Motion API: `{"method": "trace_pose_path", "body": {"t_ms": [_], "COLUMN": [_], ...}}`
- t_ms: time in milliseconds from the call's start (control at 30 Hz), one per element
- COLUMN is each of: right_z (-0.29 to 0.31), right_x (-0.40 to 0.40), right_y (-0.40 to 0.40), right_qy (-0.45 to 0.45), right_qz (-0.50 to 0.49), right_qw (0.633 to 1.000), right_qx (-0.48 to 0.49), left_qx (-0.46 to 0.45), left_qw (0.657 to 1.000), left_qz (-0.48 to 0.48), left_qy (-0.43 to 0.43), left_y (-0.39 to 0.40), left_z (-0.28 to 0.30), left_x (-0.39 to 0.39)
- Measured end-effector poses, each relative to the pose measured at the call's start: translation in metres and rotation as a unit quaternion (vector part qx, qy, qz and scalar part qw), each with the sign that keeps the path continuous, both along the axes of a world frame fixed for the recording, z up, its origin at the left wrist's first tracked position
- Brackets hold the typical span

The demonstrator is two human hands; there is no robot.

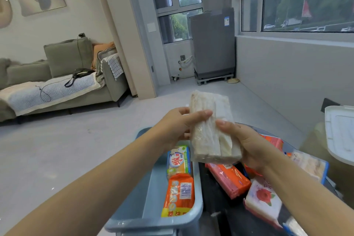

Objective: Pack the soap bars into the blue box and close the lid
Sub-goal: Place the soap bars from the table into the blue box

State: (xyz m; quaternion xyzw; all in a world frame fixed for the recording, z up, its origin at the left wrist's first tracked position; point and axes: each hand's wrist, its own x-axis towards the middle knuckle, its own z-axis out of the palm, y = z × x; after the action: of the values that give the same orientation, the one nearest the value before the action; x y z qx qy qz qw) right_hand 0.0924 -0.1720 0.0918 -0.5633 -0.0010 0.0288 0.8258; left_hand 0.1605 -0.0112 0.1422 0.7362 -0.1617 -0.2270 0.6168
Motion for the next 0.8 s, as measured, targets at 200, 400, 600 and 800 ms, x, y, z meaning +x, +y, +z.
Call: {"method": "trace_pose_path", "body": {"t_ms": [200, 400, 600, 800], "right_z": [-0.002, 0.004, 0.005, 0.006], "right_x": [-0.003, -0.003, -0.001, 0.002], "right_y": [0.025, 0.032, 0.035, 0.049], "right_qy": [0.035, 0.048, 0.047, 0.043], "right_qz": [0.04, 0.133, 0.166, 0.099], "right_qw": [0.999, 0.99, 0.985, 0.992], "right_qx": [-0.007, -0.01, -0.016, -0.063], "left_qx": [0.036, 0.002, -0.002, 0.002], "left_qw": [0.998, 0.998, 0.996, 0.994], "left_qz": [-0.023, 0.041, 0.015, -0.048], "left_qy": [0.038, 0.04, 0.087, 0.103], "left_y": [0.031, 0.05, 0.061, 0.077], "left_z": [0.005, -0.004, -0.009, -0.008], "left_x": [-0.003, -0.01, -0.014, -0.015]}}
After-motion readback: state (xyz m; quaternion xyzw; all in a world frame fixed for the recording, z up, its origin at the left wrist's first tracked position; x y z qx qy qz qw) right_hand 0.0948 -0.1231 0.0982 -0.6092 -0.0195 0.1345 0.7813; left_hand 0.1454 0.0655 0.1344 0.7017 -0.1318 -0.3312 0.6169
